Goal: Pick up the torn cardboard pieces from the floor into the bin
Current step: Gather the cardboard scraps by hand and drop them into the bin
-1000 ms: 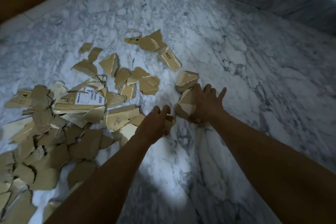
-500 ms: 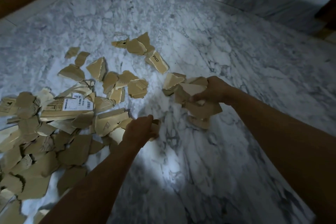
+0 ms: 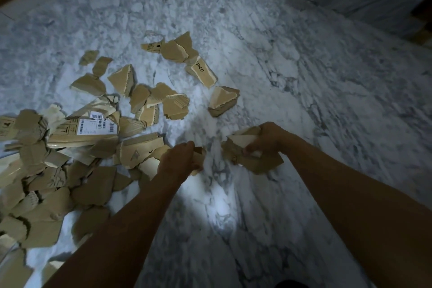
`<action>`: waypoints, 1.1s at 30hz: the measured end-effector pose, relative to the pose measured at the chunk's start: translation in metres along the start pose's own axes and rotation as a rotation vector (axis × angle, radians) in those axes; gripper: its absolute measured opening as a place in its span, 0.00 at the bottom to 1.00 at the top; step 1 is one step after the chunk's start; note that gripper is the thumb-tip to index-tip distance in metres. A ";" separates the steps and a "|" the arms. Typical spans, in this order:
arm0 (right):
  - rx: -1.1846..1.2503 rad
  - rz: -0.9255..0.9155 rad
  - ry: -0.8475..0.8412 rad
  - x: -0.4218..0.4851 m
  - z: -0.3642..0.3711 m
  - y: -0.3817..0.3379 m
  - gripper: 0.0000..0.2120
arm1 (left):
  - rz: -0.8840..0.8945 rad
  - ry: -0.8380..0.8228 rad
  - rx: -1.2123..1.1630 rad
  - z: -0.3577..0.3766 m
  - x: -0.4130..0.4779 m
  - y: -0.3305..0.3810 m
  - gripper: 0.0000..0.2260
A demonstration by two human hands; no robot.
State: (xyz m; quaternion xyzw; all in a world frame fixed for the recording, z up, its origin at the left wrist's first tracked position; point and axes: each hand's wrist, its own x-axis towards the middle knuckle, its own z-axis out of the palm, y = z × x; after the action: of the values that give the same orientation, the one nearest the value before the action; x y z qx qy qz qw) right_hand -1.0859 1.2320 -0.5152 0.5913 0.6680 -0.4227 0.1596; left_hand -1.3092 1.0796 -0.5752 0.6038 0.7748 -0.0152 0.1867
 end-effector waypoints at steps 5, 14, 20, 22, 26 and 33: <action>-0.184 -0.033 0.081 -0.008 0.033 0.005 0.38 | -0.019 -0.009 0.004 -0.001 0.001 0.001 0.17; 0.074 -0.244 0.369 0.005 -0.010 0.004 0.20 | -0.044 -0.160 -0.210 -0.054 0.042 0.007 0.14; -0.111 -0.210 0.509 0.034 -0.011 0.026 0.10 | -0.056 -0.119 -0.342 -0.100 0.146 0.057 0.24; -0.129 -0.204 0.543 0.035 -0.007 0.024 0.10 | -0.116 -0.145 -0.255 -0.085 0.168 0.070 0.33; -0.205 -0.190 0.582 0.045 -0.005 0.025 0.07 | -0.321 -0.039 -0.185 -0.050 0.171 0.102 0.31; -0.269 -0.139 0.588 0.034 -0.005 0.017 0.06 | -0.227 0.142 -0.536 -0.051 0.145 0.101 0.29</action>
State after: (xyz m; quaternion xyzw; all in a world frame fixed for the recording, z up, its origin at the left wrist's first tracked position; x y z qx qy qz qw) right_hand -1.0773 1.2564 -0.5429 0.6147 0.7739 -0.1520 0.0074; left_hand -1.2574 1.2540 -0.5517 0.4420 0.8249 0.2117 0.2819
